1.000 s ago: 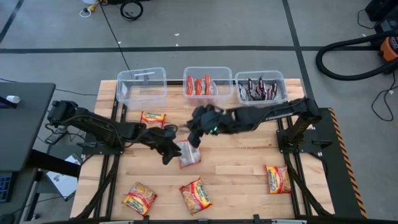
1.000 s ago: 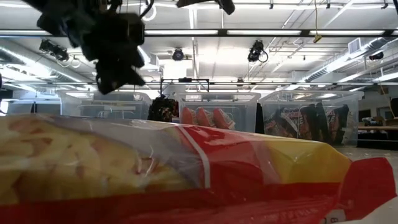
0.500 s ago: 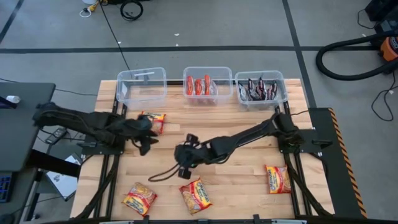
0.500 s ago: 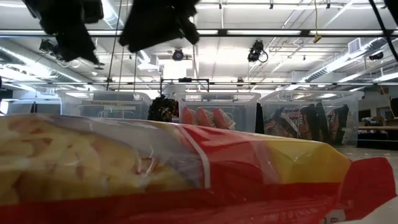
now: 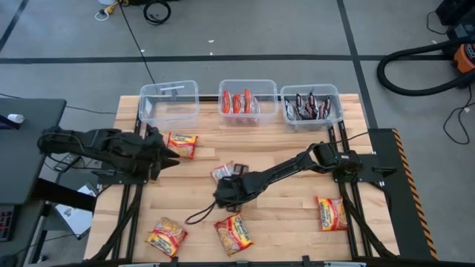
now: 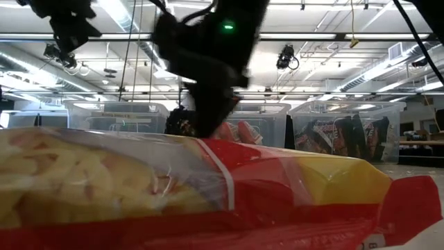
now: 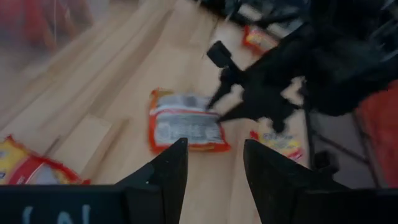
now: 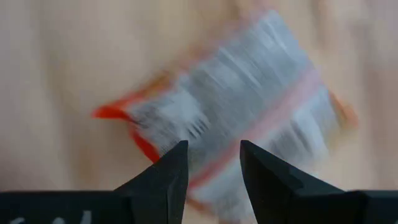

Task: Sort Maruchan noodles
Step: Put the orange noodle pack into the top center transparent bin

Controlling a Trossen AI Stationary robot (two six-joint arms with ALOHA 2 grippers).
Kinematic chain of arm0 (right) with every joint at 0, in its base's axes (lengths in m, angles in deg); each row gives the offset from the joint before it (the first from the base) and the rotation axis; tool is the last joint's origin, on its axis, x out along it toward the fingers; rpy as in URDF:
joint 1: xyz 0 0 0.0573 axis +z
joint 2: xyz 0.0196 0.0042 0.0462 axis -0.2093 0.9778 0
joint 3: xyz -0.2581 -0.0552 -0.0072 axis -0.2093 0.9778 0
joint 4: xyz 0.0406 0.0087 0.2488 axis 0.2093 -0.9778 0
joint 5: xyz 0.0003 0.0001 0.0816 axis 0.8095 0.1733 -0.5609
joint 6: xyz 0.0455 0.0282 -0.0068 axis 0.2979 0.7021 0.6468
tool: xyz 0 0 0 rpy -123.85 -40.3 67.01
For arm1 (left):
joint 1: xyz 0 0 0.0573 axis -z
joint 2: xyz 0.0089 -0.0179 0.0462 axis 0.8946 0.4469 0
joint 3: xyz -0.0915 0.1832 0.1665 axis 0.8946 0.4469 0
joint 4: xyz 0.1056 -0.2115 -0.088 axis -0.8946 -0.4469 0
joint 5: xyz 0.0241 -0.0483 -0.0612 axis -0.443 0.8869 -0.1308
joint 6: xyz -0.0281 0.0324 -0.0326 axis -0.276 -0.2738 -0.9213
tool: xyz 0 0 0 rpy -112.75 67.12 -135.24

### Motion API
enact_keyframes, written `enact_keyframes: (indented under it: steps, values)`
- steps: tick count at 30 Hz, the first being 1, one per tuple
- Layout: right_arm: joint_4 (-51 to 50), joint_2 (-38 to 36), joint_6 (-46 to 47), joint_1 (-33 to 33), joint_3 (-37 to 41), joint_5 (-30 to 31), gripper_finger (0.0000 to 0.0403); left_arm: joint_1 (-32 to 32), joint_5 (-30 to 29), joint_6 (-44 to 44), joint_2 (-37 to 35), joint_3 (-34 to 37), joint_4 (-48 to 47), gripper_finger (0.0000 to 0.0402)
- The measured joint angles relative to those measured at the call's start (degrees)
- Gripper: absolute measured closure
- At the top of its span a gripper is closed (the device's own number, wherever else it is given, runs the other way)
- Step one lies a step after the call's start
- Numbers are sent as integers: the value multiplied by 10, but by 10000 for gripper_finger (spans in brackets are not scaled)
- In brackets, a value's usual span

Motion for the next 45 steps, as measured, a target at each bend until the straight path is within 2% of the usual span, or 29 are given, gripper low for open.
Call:
enact_keyframes:
  steps: [5,8,12,17,25,29,36,39,43,45]
  values:
    - [-204,-7,49,-1,2,42,252,0,0,0,-44,0,0,242]
    - [-232,-22,76,3,2,53,252,0,0,0,-65,0,0,242]
    - [-128,-41,36,28,1,55,252,0,0,0,-80,0,-4,242]
    - [14,-27,-83,55,2,100,241,0,0,1,-83,0,-3,242]
    - [37,2,-88,49,41,127,173,0,4,13,-82,0,-3,242]
    - [80,3,-101,39,80,124,170,0,2,19,-82,0,-3,242]
    - [164,-1,-167,34,137,117,228,0,-2,15,-82,0,-2,242]
    - [167,-1,-160,29,140,121,276,0,-2,15,-82,0,-2,242]
    - [145,0,-138,17,113,118,368,0,-9,15,-82,0,-2,242]
    - [126,-1,-125,7,87,111,385,0,-12,15,-82,0,-2,242]
